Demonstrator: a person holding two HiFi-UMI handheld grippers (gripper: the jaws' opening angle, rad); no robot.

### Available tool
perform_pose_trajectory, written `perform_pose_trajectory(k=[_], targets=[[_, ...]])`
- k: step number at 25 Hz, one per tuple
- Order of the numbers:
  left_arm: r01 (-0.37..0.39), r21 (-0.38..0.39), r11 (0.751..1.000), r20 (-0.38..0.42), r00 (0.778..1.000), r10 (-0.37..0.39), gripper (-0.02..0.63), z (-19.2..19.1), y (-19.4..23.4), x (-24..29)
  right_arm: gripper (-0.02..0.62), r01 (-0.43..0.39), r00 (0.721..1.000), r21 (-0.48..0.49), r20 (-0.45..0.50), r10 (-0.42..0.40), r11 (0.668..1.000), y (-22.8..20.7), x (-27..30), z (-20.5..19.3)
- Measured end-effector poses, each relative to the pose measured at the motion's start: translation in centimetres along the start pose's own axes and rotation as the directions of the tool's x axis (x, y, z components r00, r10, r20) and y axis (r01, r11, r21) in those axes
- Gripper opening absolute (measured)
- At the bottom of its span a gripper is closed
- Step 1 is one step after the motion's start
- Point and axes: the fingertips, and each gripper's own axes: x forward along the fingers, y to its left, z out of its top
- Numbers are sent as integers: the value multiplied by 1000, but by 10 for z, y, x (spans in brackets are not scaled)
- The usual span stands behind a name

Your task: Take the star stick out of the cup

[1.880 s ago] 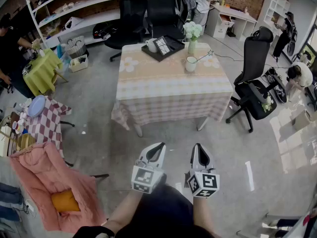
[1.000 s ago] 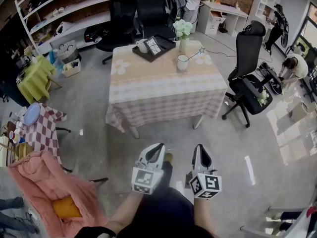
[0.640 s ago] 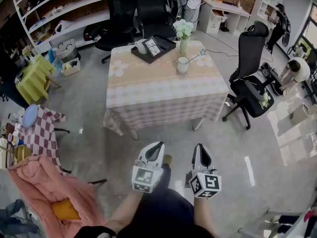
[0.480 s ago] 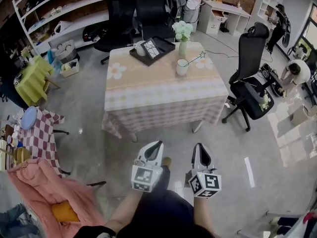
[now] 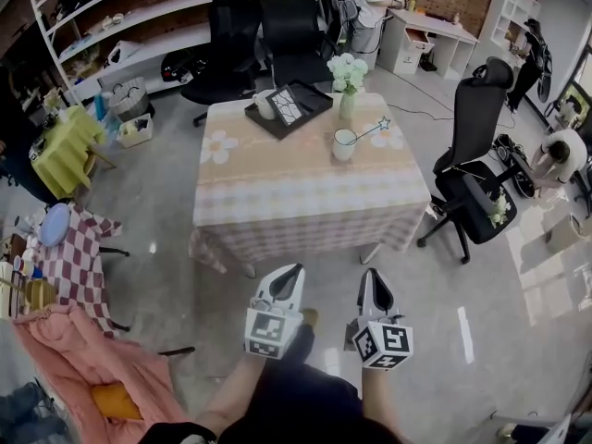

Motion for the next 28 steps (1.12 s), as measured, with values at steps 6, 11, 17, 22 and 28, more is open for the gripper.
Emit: perform_pose_trajectory(k=[6, 11, 17, 22, 28], targets=[[-12, -7, 1000, 11, 1000, 12, 11, 12, 14, 33, 2, -17, 1000, -15, -1, 17, 1000, -10, 28, 12], [-11, -13, 1000, 14, 1000, 11, 11, 19, 24, 56, 2, -7, 1000, -12, -8, 7, 1000, -22, 49, 17], [3, -16, 1000, 0, 1000, -3, 11, 23, 36, 84, 2, 2, 1000, -4, -13, -2, 1000, -31, 79, 23], [10, -14, 1000, 4, 1000, -10, 11, 29, 49, 109, 2, 0, 1000, 7, -16, 0, 1000, -37, 105, 27], [34, -9, 999, 18, 999, -34, 11, 41, 60, 144, 2, 12, 1000, -10, -6, -12, 1000, -52, 139, 38]])
